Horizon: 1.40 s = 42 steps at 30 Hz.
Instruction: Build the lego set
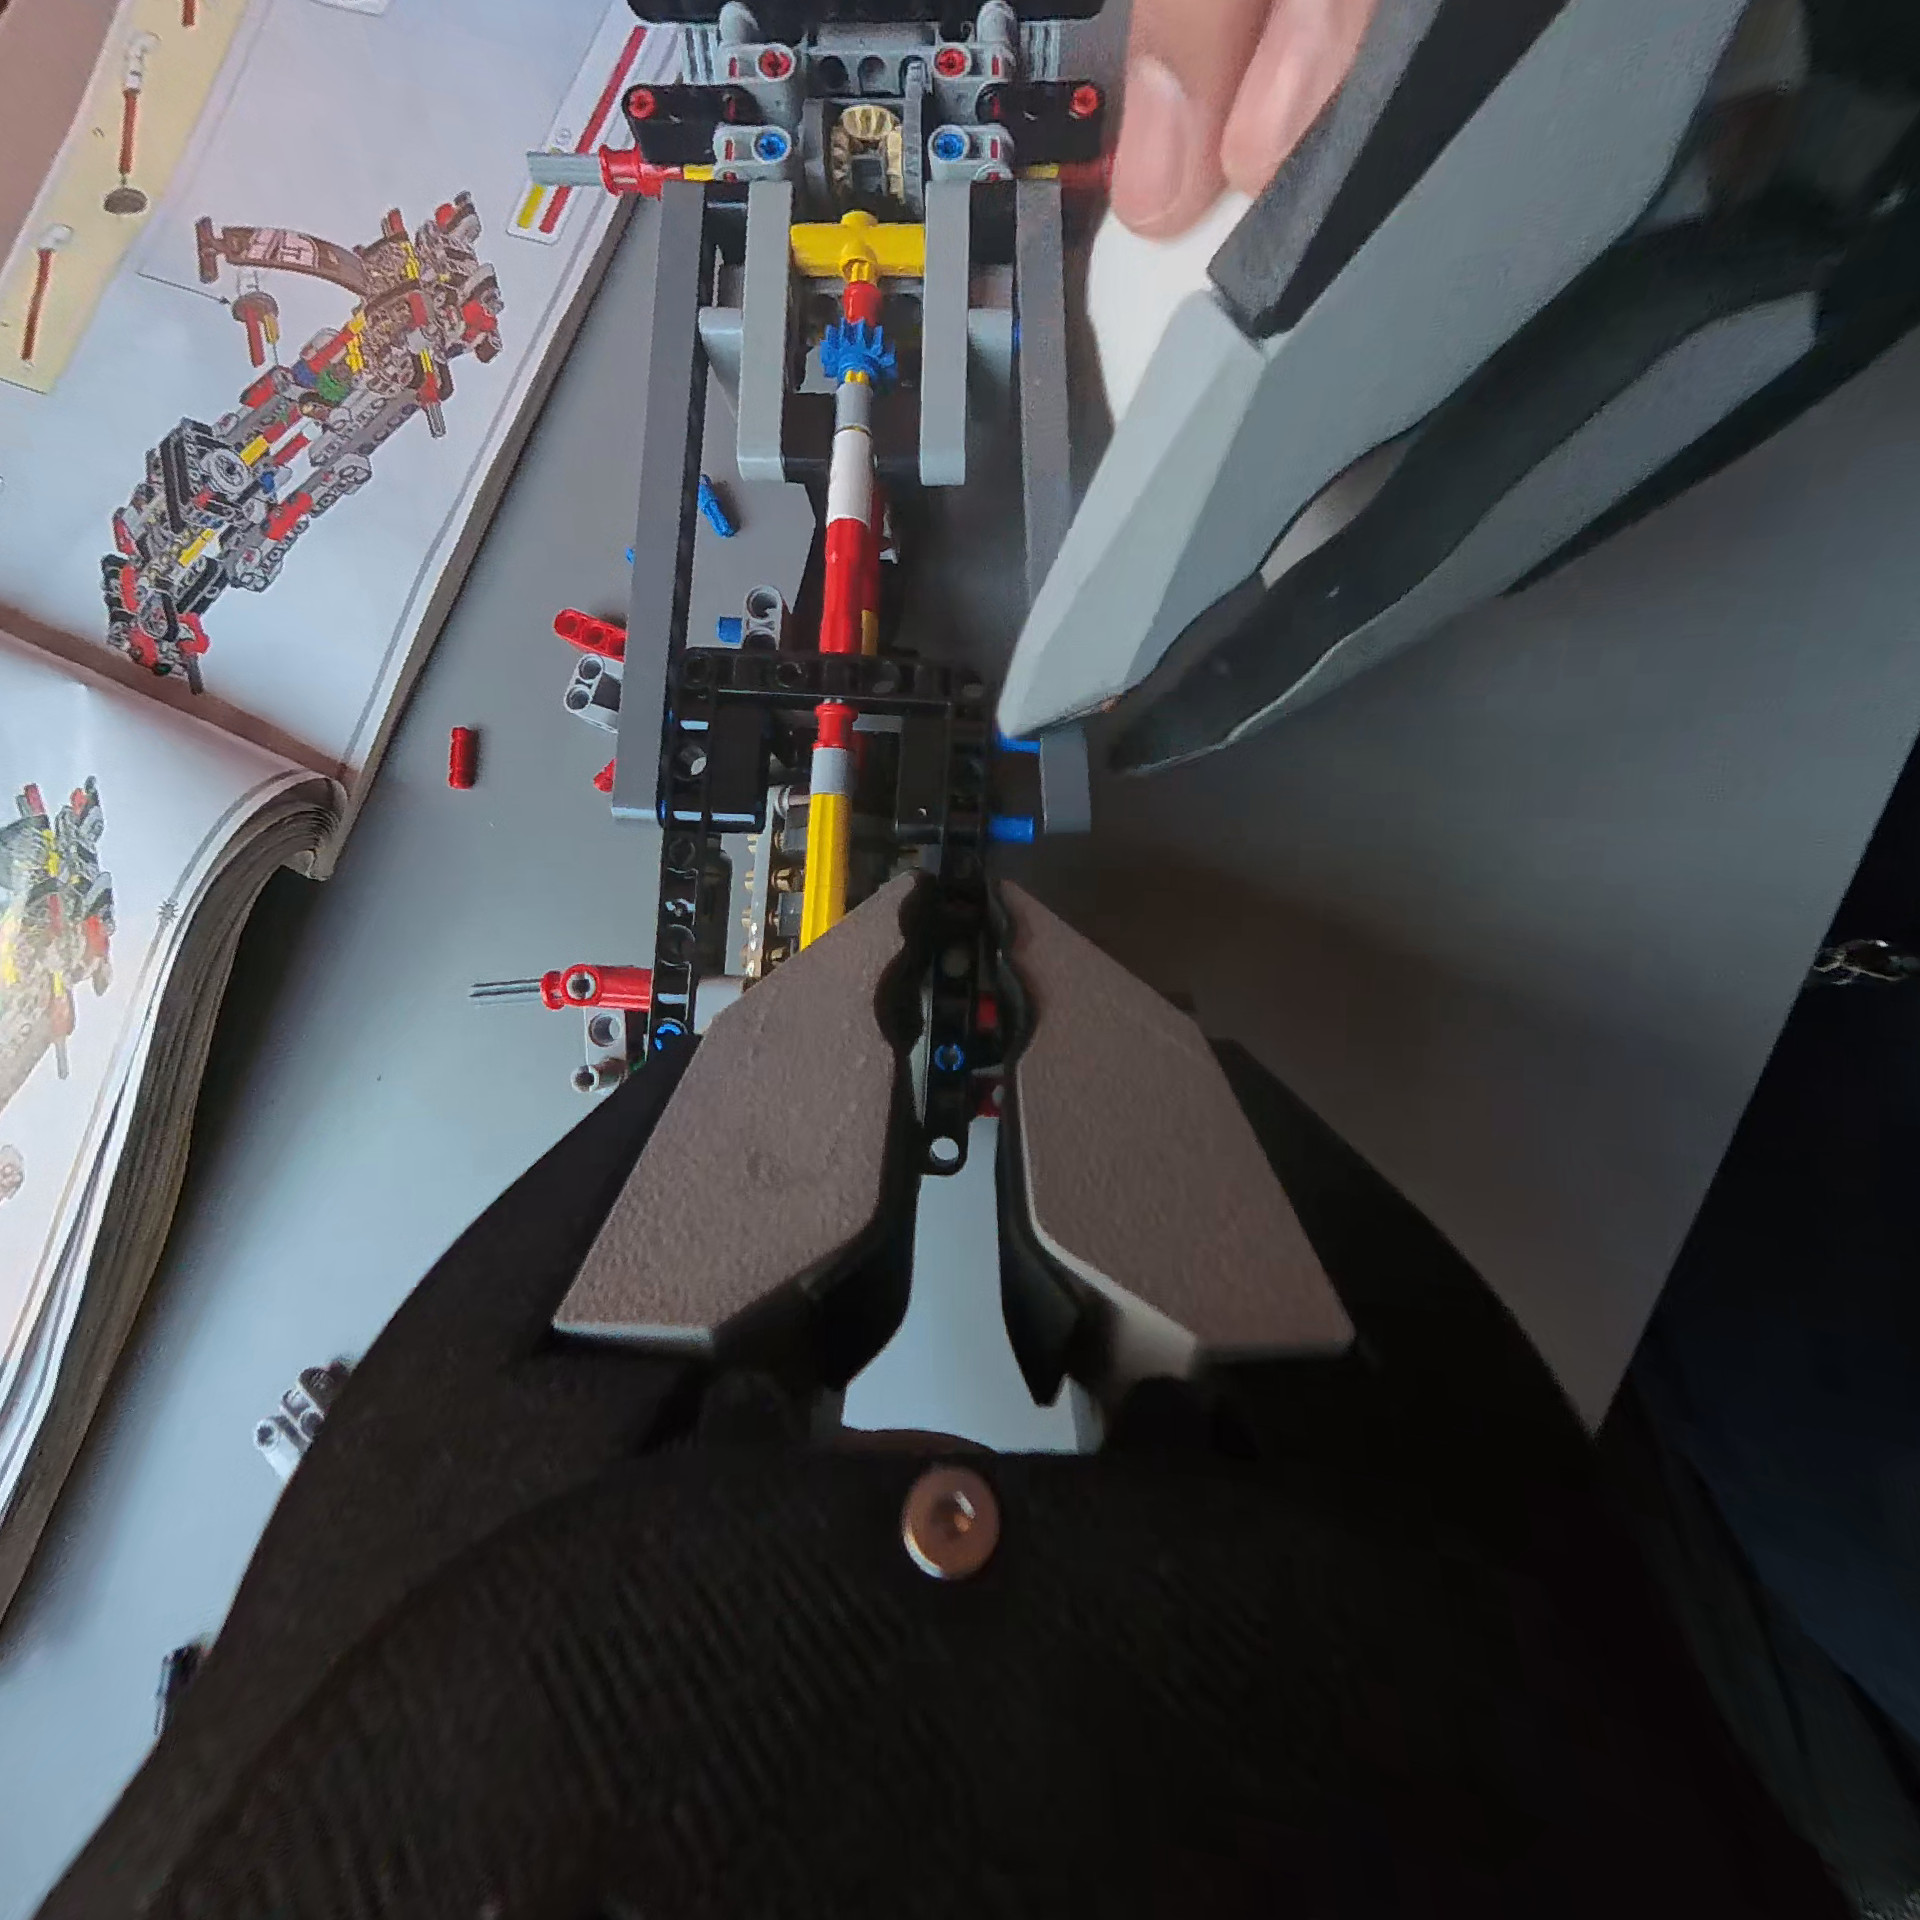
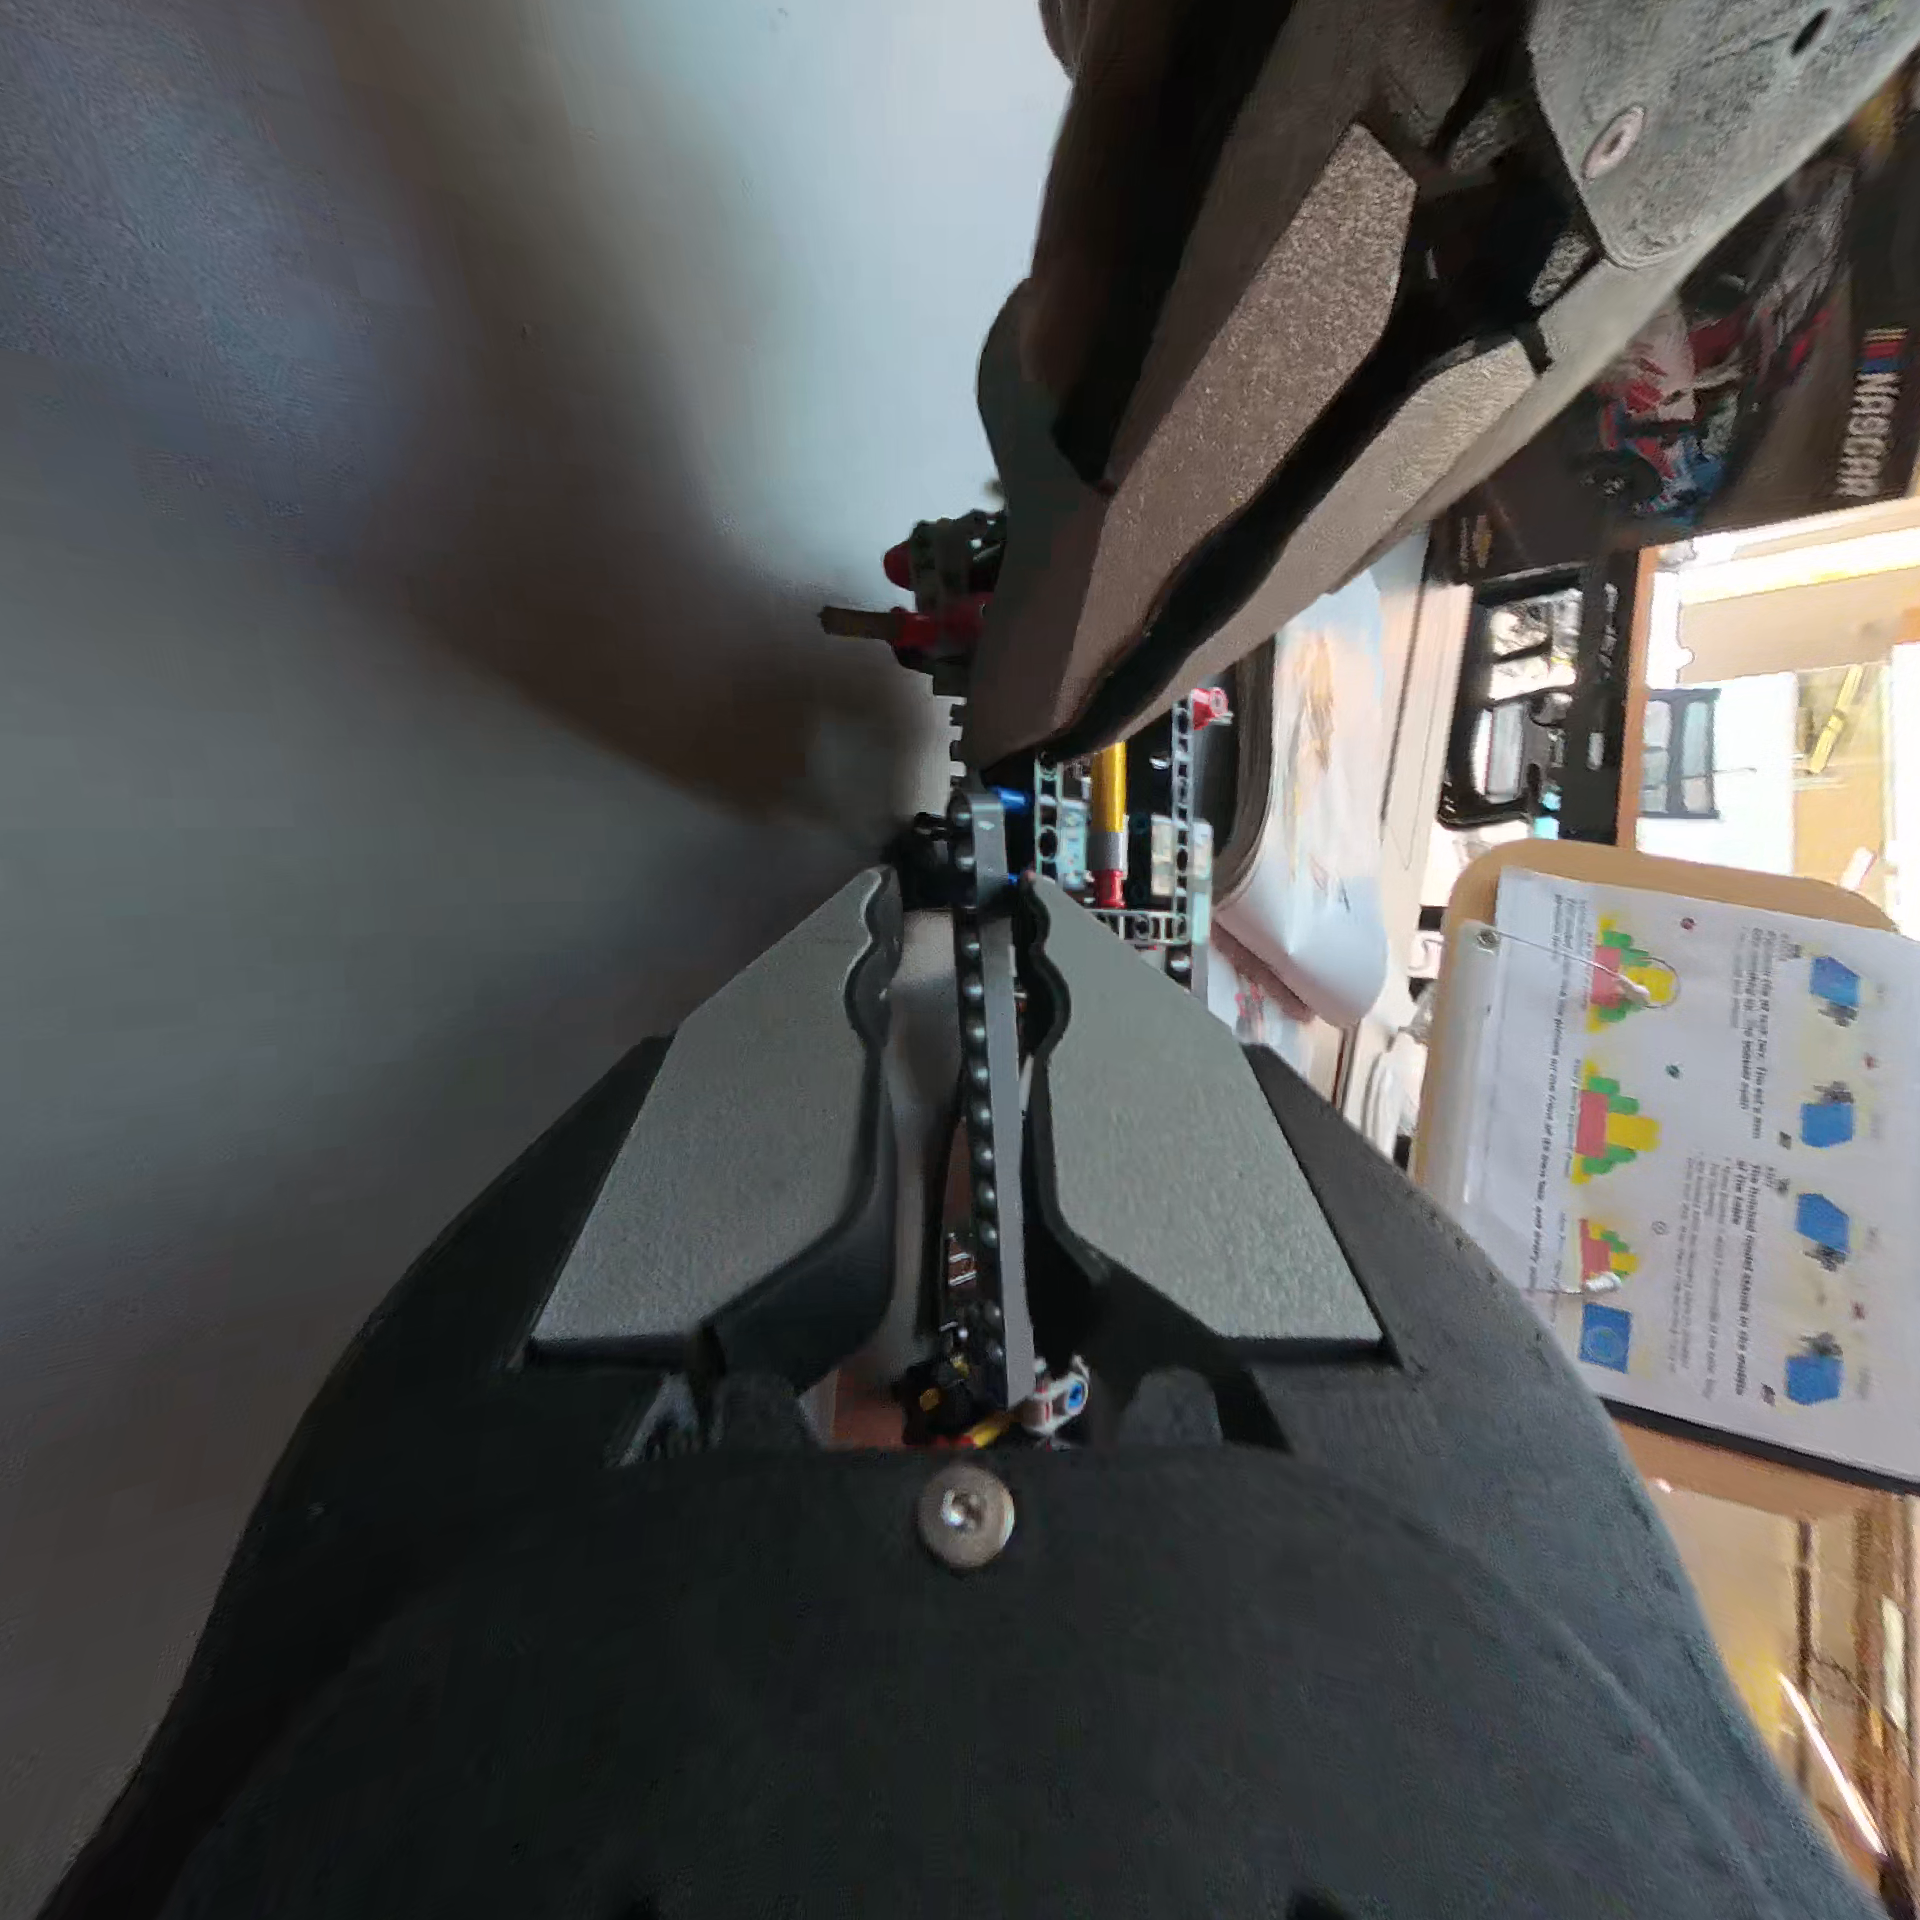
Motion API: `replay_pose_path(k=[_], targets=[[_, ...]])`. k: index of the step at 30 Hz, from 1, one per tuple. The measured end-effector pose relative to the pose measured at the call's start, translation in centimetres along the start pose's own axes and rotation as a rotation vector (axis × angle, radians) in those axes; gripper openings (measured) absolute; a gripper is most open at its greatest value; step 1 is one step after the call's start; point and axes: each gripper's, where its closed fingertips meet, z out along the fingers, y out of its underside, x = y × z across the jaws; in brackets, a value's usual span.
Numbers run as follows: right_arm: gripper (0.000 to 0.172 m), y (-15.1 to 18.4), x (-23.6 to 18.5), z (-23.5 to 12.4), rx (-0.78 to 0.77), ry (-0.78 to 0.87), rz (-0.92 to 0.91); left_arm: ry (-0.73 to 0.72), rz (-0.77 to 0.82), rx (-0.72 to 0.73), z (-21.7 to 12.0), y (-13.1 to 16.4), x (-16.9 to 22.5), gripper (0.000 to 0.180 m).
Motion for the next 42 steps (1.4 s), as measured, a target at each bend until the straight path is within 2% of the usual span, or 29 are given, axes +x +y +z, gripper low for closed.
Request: replay_pose_path(k=[2, 8, 16, 19, 24, 27, 30, 33, 35, 36, 37, 42], targets=[[0.009, 0.0, 0.6, 0.2, 0.005, 0.048, 0.017, 0.000, -0.013, 0.005, 0.2, -0.1, -0.1, 0.006], [0.007, 0.2, 0.7, 0.4, -0.012, 0.142, -0.036, 0.008, -0.036, -0.011, 0.5, -0.5, -0.1, 0.006], [0.008, 0.7, 1.0, 0.7, -0.020, 0.110, 0.096, -0.022, -0.009, -0.018, 0.7, -0.7, -0.5, 0.006], [0.009, 0.8, 1.3, 0.8, 0.009, 0.066, 0.201, -0.004, -0.034, -0.025, 0.7, -0.6, -0.6, 0.006], [0.009, 0.7, 1.4, 1.0, 0.051, 0.000, 0.328, -0.031, 0.019, -0.052, 0.7, -0.5, -1.0, 0.006], [0.009, 0.7, 1.1, 0.7, 0.112, -0.155, 0.365, -0.044, 0.097, -0.063, 0.8, -0.6, -0.7, 0.007], [0.008, 0.5, 1.0, 0.3, 0.099, -0.347, 0.514, -0.024, 0.062, -0.040, 0.9, -0.8, -0.5, 0.007], [0.008, 0.7, 1.1, 0.3, 0.070, -0.350, 0.432, -0.014, 0.026, -0.016, 1.1, -0.9, -0.6, 0.006], [0.010, 0.6, 1.4, 0.2, 0.073, -0.314, 0.402, -0.006, 0.008, -0.005, 1.1, -0.9, -0.7, 0.006], [0.038, 0.7, 1.9, 0.3, 0.075, -0.273, 0.411, -0.001, -0.004, -0.001, 1.1, -0.9, -0.7, 0.006], [0.044, 0.9, 2.1, 0.4, 0.064, -0.255, 0.412, -0.001, -0.004, 0.002, 1.1, -0.9, -0.7, 0.006], [0.044, 1.1, 1.5, 0.8, 0.050, -0.300, 0.374, -0.005, 0.015, 0.000, 1.1, -0.9, -0.7, 0.006]])
